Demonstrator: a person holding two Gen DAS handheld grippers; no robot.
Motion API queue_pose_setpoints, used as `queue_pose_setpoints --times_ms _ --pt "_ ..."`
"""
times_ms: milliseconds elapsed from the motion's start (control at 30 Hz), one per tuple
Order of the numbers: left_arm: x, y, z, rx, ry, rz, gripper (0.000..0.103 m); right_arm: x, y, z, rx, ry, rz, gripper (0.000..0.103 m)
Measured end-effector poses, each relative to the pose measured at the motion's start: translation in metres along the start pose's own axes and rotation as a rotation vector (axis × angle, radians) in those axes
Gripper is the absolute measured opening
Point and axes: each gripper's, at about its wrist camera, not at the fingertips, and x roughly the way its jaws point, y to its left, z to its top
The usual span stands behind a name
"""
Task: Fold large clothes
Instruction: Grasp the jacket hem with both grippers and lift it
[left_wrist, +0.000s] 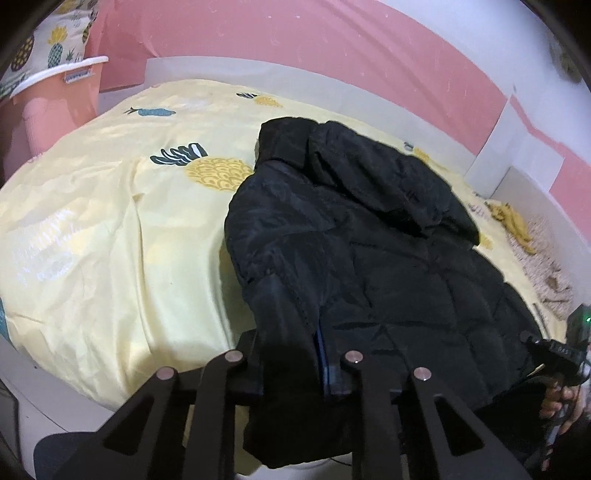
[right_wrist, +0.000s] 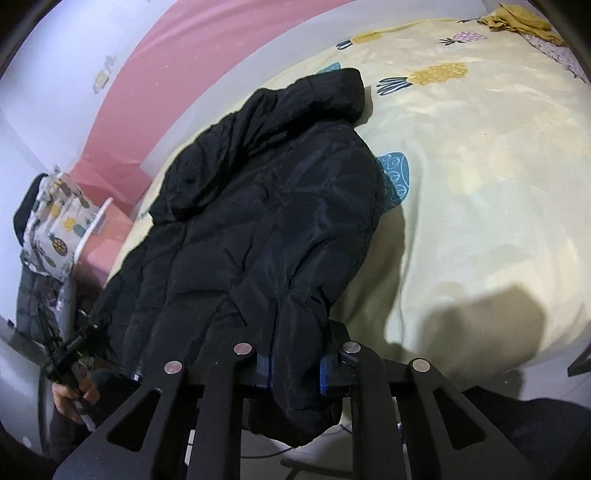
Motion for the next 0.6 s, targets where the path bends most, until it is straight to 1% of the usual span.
queue_pose_setpoints --times_ms 67,133,233,367,500,600 --pt "-0.011 0.003 0.004 -0.039 -0.019 -0.06 0.019 -0.015 0.001 0.005 0.027 -0.047 0.049 0.014" --pt "-0.023 0.003 0.012 -0.046 -0.049 -0.092 0.019 -0.03 0.005 0.011 0.042 -0.092 0.106 0.014" --pt "-0.04 0.0 0.028 -0.043 -0.103 -0.133 0.019 -0.051 0.017 0.024 0.005 -0.158 0.147 0.013" --pt "-0.058 -0.002 0.049 -0.062 -0.173 -0.174 0.018 -0.071 0.031 0.04 -0.012 -0.235 0.197 0.013" --pt "-0.07 0.002 0.065 -0.096 -0.219 -0.211 0.017 -0.087 0.038 0.049 -0.016 -0.295 0.243 0.013" --pt "-0.082 0.001 0.075 -0.091 -0.252 -0.226 0.017 -0.097 0.041 0.056 -0.024 -0.331 0.274 0.013"
